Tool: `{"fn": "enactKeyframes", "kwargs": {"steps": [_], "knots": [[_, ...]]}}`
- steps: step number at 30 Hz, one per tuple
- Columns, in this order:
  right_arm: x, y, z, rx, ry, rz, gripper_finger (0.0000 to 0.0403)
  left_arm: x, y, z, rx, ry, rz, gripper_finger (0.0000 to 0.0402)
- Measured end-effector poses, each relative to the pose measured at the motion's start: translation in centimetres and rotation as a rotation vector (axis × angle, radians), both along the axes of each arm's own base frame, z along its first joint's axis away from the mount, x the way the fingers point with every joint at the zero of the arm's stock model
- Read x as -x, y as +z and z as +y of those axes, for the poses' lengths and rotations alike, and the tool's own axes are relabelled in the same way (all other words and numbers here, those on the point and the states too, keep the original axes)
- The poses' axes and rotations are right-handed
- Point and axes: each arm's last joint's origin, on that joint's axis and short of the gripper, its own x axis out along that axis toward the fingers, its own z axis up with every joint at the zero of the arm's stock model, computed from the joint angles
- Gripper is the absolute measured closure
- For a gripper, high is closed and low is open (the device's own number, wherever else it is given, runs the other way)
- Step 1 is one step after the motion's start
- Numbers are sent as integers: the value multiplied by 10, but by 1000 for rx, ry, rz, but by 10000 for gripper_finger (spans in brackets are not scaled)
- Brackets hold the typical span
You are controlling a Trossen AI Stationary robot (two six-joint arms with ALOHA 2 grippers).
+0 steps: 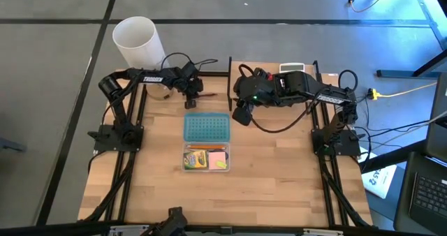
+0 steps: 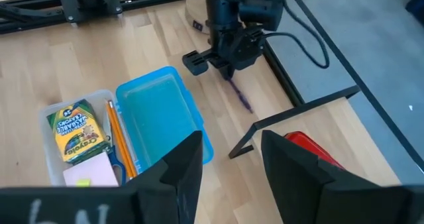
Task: Pack school essentials
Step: Put the black pen into the blue supply box
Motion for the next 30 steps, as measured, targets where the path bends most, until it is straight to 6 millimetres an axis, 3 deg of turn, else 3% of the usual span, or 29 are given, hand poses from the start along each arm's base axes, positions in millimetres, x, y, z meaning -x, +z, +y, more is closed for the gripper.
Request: {"fn": "enactKeyframes", "kwargs": {"steps": [10,15,30], "knots": [[0,0,0,1,3,2,247,8,22,-8,4,17,10,375],[0,0,0,2,5,3,247,13,42,-16,-3,31,-16,375],[0,0,0,-9,16,4,247,22,105,-82,-4,19,-52,375]]}}
